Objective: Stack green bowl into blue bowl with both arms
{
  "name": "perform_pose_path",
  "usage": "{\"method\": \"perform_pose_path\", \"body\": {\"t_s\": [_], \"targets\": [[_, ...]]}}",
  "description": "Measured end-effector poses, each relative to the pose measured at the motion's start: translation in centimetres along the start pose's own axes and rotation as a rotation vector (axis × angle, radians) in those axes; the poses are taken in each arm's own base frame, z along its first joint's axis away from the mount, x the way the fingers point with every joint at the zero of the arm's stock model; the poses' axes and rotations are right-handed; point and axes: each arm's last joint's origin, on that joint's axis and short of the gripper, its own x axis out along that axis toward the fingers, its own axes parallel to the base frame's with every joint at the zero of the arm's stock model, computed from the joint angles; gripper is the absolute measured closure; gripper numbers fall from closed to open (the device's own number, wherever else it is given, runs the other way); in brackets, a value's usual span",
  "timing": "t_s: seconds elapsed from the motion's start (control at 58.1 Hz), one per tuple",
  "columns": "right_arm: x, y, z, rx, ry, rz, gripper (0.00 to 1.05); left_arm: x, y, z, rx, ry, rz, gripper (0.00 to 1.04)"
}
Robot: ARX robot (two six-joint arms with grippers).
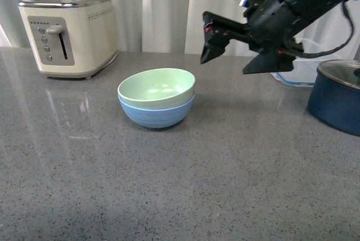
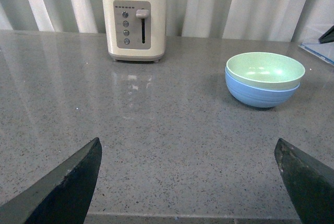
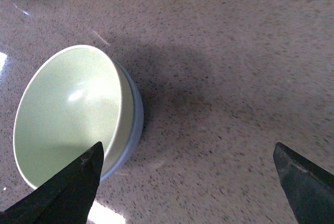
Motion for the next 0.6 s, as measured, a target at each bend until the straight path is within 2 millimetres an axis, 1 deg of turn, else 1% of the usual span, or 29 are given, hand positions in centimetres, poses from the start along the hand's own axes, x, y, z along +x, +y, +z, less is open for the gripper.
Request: {"method": "perform_pose_path", "body": {"t_s": [0.069, 0.207, 0.224, 0.241, 0.258, 0.293, 0.31, 0.344, 0.396, 0.43, 0.499, 0.516, 0.568, 0.585, 0.602], "targets": [[-2.7, -1.2, -0.7, 0.017, -0.030, -0.026, 0.10, 0.0, 0.0, 0.0, 0.000, 0.000, 0.000, 0.07], [-6.1, -2.9, -2.7, 0.047, -0.052, -0.068, 0.10, 0.0, 0.0, 0.0, 0.000, 0.000, 0.000, 0.07], [-7.0, -3.3, -3.4, 0.059, -0.056, -0.081, 0.10, 0.0, 0.0, 0.0, 0.000, 0.000, 0.000, 0.07], [-7.4, -3.4, -3.6, 0.063, -0.057, -0.085, 0.10, 0.0, 0.0, 0.0, 0.000, 0.000, 0.000, 0.07], [-8.3, -3.8, -4.4, 0.076, -0.058, -0.098, 0.10, 0.0, 0.0, 0.0, 0.000, 0.000, 0.000, 0.07], [-9.6, -4.2, -5.7, 0.093, -0.059, -0.117, 0.10, 0.0, 0.0, 0.0, 0.000, 0.000, 0.000, 0.07], [-10.5, -4.5, -6.7, 0.106, -0.061, -0.135, 0.10, 0.0, 0.0, 0.0, 0.000, 0.000, 0.000, 0.07], [-11.7, -4.8, -8.2, 0.116, -0.062, -0.164, 0.10, 0.0, 0.0, 0.0, 0.000, 0.000, 0.000, 0.07], [-13.2, -4.9, -10.5, 0.115, -0.061, -0.216, 0.10, 0.0, 0.0, 0.0, 0.000, 0.000, 0.000, 0.07], [-13.6, -4.9, -11.4, 0.115, -0.056, -0.224, 0.10, 0.0, 0.0, 0.0, 0.000, 0.000, 0.000, 0.07], [-14.0, -4.8, -12.0, 0.108, -0.059, -0.231, 0.10, 0.0, 0.0, 0.0, 0.000, 0.000, 0.000, 0.07], [-14.0, -5.0, -12.1, 0.086, -0.102, -0.257, 0.12, 0.0, 0.0, 0.0, 0.000, 0.000, -0.001, 0.07], [-13.4, -5.5, -13.1, -0.015, -0.326, -0.370, 0.22, 0.0, 0.0, 0.0, 0.000, 0.000, -0.001, 0.07], [-13.3, -5.7, -13.8, -0.052, -0.429, -0.403, 0.27, 0.0, 0.0, 0.0, 0.000, 0.001, -0.001, 0.07], [-13.2, -5.7, -14.4, -0.070, -0.490, -0.413, 0.31, 0.0, 0.0, 0.0, 0.000, 0.001, 0.001, 0.07]]}}
